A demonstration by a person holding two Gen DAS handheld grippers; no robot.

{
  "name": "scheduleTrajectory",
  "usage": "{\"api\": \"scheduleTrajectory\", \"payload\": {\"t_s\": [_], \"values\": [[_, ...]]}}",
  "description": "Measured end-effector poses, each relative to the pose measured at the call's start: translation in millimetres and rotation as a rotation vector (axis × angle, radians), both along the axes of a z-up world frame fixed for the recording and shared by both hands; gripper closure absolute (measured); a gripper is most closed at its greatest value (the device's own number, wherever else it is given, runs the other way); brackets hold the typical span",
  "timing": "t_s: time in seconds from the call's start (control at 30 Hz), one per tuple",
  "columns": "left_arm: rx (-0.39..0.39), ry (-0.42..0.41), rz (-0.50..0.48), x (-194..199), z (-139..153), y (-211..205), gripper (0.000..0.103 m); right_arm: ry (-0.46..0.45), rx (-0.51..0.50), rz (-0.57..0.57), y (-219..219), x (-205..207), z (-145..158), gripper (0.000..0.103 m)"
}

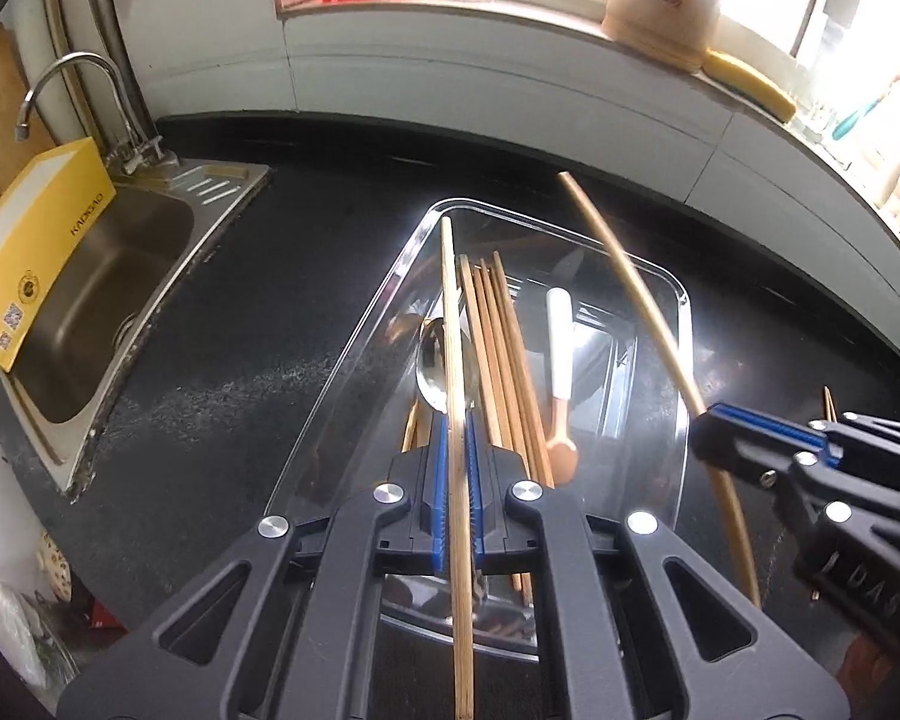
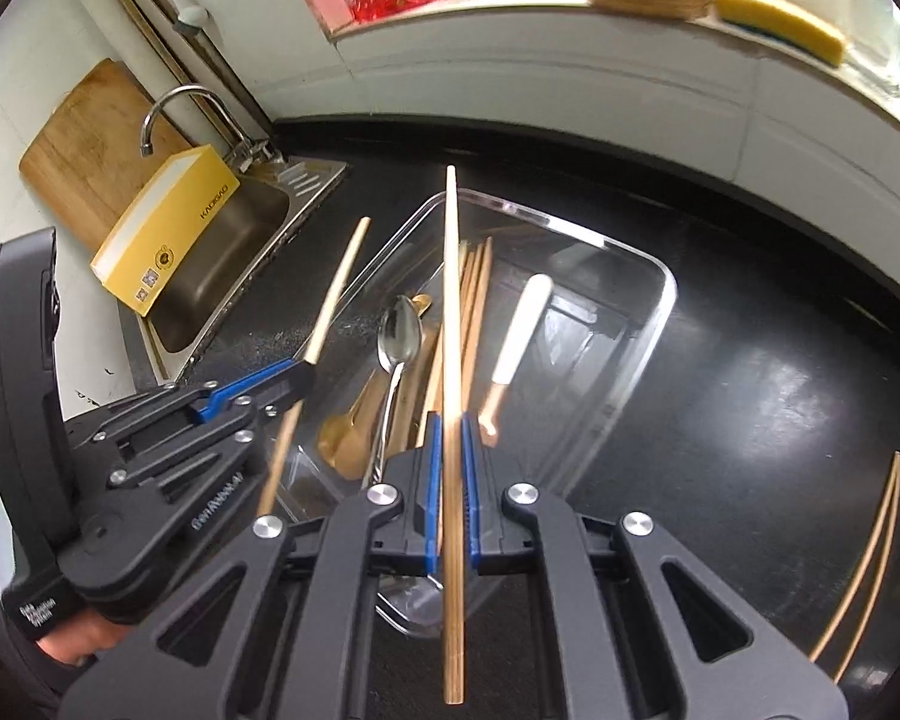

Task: Organize utensils
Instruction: 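Carry both chopsticks over the clear tray with both tools, then open both tools to drop the two chopsticks into the tray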

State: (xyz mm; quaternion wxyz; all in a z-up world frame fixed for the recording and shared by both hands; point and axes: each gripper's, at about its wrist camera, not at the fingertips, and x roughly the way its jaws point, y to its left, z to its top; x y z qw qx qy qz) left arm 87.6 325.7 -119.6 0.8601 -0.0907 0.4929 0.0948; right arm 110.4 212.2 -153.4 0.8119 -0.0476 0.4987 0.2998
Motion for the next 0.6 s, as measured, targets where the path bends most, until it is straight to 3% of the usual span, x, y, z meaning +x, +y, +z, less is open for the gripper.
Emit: {"api": "scheduleTrajectory", "payload": {"t_s": [0.6], "values": [[-0.013, 0.041, -0.017, 31, -27, 9, 0.097, 0.094, -0.026, -0.016, 20, 34, -34, 0.096]]}}
